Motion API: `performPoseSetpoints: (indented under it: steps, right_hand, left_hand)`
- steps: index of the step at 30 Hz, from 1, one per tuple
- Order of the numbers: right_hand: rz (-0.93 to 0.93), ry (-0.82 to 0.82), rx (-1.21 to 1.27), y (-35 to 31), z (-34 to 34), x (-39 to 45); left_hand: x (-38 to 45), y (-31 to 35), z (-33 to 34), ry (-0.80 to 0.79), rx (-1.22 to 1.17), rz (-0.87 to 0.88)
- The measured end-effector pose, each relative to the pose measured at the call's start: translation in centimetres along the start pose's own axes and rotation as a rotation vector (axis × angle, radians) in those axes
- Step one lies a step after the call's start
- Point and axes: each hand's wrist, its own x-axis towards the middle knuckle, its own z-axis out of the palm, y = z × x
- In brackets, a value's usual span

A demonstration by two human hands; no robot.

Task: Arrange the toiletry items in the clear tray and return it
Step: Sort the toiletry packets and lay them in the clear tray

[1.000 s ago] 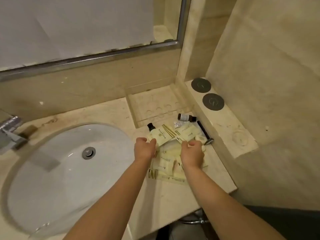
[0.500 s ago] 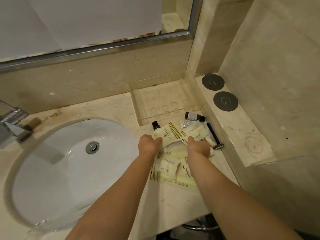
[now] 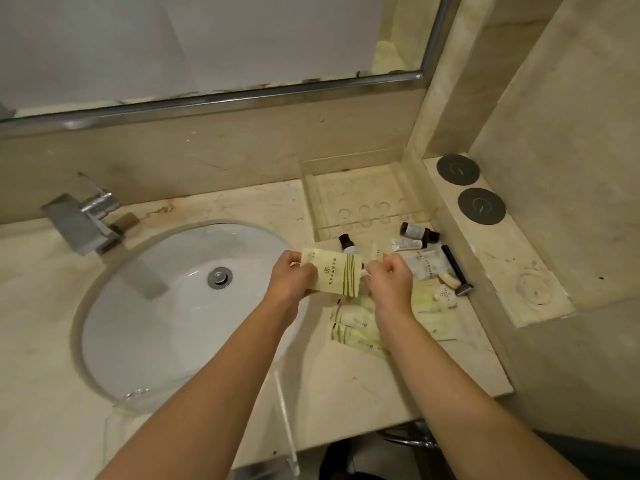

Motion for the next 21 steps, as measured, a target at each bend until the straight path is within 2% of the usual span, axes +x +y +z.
performPoseSetpoints:
  steps: [8,14,18,21]
  right_hand:
    - [-0.006,-0.362,-0.092,1.6,4.3,-7.9]
    - [-0.052,-0.319,-0.150,4.4,7.6,-12.7]
    - [-0.064,-0.387,-0.188,5.5,8.2,-15.3]
    - [0.065,-0.354,-0.164,7.0,8.6,-16.6]
  left_hand:
    - [-4.6,-0.4,-9.4,-0.072,0.046,0.068]
    - [-7.6,-1.4,-16.2,-0.024,0.077,0.053]
    - [-8.6,-3.0,-20.6,-0.054,0.349,0.091]
    - [-9.1,-4.3,-23.1,-0.157,0.521,0.149]
